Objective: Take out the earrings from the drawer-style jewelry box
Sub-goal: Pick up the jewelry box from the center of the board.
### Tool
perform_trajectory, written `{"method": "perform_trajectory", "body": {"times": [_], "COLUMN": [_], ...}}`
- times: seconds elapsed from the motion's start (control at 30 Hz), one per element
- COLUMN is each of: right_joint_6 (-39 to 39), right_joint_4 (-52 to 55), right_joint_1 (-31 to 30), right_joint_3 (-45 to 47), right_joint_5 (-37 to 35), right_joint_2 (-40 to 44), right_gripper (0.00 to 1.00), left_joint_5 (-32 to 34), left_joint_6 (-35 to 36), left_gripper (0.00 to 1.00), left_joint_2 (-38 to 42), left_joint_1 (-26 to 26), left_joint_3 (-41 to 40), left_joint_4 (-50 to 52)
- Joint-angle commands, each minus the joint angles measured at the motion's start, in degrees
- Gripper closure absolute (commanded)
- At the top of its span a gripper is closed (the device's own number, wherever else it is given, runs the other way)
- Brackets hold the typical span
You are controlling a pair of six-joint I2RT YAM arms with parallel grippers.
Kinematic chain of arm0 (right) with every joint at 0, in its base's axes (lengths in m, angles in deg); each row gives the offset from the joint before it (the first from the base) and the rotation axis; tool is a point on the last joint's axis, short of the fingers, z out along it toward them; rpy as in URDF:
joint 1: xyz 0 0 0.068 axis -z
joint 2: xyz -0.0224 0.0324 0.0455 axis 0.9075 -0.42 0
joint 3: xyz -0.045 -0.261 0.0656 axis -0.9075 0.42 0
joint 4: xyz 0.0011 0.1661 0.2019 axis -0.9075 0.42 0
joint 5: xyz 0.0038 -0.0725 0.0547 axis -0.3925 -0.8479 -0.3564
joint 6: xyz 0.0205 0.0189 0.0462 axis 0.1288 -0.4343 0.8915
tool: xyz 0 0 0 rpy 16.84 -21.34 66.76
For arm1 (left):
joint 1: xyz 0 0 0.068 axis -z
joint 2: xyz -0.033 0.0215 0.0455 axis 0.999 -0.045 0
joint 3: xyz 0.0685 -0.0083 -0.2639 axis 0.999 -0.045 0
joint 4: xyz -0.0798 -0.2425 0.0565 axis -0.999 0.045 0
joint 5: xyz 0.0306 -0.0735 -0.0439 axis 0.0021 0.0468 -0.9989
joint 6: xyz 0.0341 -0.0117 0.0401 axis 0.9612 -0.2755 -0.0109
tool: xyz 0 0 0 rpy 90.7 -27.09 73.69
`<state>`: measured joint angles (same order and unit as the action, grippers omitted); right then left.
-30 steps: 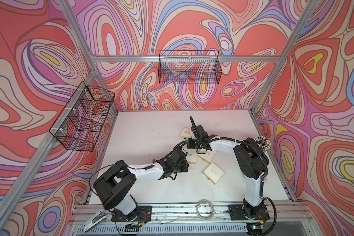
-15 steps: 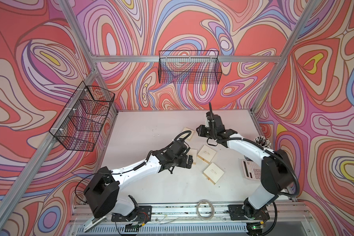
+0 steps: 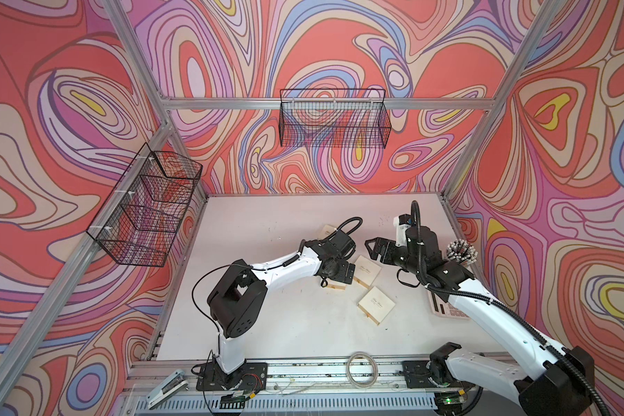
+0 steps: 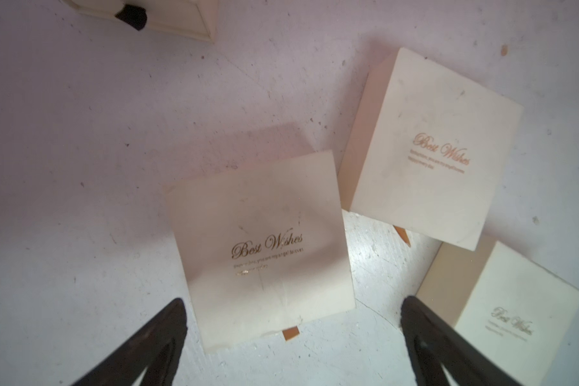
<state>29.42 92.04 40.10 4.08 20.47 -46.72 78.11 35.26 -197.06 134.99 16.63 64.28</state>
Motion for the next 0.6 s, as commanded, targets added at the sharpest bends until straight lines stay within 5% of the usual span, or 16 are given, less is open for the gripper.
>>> {"method": "perform_trajectory", "body": {"times": [0.0,0.57], "right_joint_6": [1.3,2.6], "right_joint_4": [2.6,4.1], "right_joint_1": [0.2,0.2], "right_joint_3": [1.9,6.3], "right_joint_5": [1.1,2.8], "right_joint_2": [3.8,9.6], "right_gripper": [0.02,0.02], "left_joint_5": [4.6,6.2], "left_joint_6": [-1.2,-3.4], "left_gripper": [0.0,0.0], "left_joint_2": [-2.5,-10.5], "left_joint_1": [-0.2,-0.1], "left_joint_3": [3.0,9.3], "left_joint_4": [6.4,8.0]}}
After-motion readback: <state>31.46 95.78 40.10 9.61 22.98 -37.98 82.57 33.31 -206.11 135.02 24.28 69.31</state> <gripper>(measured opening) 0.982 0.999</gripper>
